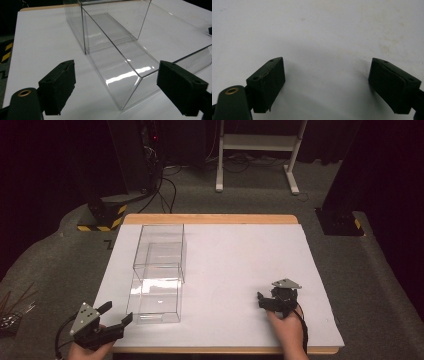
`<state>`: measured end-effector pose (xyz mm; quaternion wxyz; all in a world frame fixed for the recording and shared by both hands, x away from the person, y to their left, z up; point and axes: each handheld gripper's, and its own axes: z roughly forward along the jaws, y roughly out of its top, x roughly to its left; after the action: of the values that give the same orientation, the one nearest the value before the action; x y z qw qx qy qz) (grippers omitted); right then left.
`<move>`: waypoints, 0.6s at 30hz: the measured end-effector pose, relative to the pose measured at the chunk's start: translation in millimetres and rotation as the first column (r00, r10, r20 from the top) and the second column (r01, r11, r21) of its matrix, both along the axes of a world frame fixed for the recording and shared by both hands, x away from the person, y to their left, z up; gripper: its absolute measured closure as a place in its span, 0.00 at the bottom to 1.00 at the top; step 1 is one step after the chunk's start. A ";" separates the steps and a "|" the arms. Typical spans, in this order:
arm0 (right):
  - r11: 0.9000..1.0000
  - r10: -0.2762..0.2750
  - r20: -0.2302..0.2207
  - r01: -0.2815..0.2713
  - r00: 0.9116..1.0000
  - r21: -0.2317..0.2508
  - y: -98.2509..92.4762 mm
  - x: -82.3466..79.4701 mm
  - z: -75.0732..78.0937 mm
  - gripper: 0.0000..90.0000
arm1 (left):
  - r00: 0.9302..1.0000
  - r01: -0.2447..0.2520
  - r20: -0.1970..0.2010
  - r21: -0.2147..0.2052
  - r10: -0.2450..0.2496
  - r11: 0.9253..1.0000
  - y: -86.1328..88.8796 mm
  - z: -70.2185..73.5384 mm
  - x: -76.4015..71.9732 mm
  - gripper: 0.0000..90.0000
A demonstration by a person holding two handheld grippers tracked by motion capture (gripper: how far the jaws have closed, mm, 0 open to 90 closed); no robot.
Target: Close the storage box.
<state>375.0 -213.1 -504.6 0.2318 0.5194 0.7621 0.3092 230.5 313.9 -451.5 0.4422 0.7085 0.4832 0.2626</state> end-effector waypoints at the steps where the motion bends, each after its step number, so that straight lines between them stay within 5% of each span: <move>1: 1.000 0.000 0.000 0.000 1.000 0.000 0.0 0.0 0.0 0.15 | 1.000 0.003 -0.003 0.007 -0.003 1.000 -0.9 -1.3 0.3 0.18; 18: 1.000 0.005 0.003 -0.005 1.000 -0.001 0.1 -0.3 0.1 0.17 | 0.999 0.035 -0.037 0.014 -0.035 0.999 -4.2 -12.8 3.7 0.18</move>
<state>374.6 -213.0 -504.4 0.2325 0.5169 0.7633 0.3101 234.2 309.7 -464.3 0.4327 0.7248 0.4768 0.2452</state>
